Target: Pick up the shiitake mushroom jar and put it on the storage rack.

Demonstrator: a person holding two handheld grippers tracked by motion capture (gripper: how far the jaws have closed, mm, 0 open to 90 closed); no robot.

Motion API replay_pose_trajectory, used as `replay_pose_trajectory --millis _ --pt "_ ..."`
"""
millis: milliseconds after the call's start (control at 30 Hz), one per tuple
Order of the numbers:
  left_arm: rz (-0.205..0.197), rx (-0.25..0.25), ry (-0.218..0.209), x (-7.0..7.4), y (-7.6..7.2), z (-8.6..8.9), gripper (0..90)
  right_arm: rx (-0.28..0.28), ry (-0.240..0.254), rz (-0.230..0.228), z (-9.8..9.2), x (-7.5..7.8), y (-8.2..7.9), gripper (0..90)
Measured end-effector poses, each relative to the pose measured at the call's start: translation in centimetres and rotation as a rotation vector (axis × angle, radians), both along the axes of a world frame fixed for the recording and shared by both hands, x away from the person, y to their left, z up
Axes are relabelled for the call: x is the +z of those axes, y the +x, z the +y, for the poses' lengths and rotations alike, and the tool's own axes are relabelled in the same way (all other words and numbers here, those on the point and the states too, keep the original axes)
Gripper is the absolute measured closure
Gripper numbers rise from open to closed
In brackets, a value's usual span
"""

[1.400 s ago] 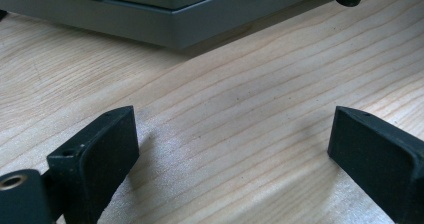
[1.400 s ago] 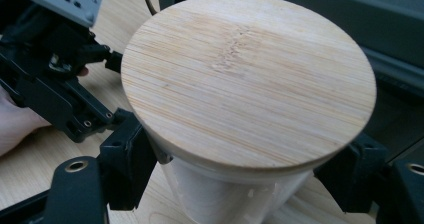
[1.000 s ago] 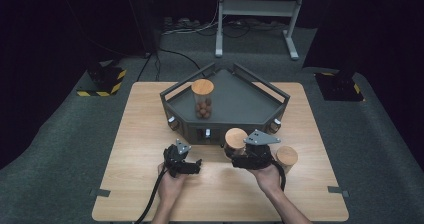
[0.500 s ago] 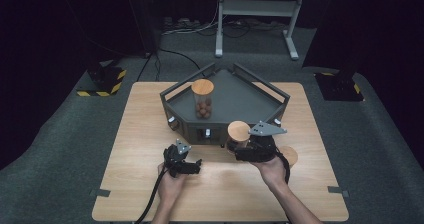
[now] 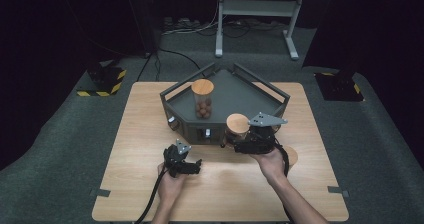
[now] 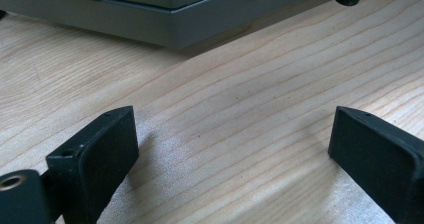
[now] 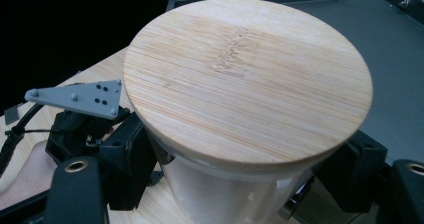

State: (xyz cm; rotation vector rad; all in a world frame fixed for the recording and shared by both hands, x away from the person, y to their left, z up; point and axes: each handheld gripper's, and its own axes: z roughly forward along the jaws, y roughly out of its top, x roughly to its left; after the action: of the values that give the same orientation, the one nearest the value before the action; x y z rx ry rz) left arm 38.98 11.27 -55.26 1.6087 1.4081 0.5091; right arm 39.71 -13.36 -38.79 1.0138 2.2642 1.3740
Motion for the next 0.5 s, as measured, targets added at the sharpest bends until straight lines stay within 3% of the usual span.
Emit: replay_pose_trajectory --millis 500 --pt "0.000 0.000 0.000 0.0 0.0 0.0 5.6 -0.036 0.001 -0.005 -0.1 1.3 1.5 25.4"
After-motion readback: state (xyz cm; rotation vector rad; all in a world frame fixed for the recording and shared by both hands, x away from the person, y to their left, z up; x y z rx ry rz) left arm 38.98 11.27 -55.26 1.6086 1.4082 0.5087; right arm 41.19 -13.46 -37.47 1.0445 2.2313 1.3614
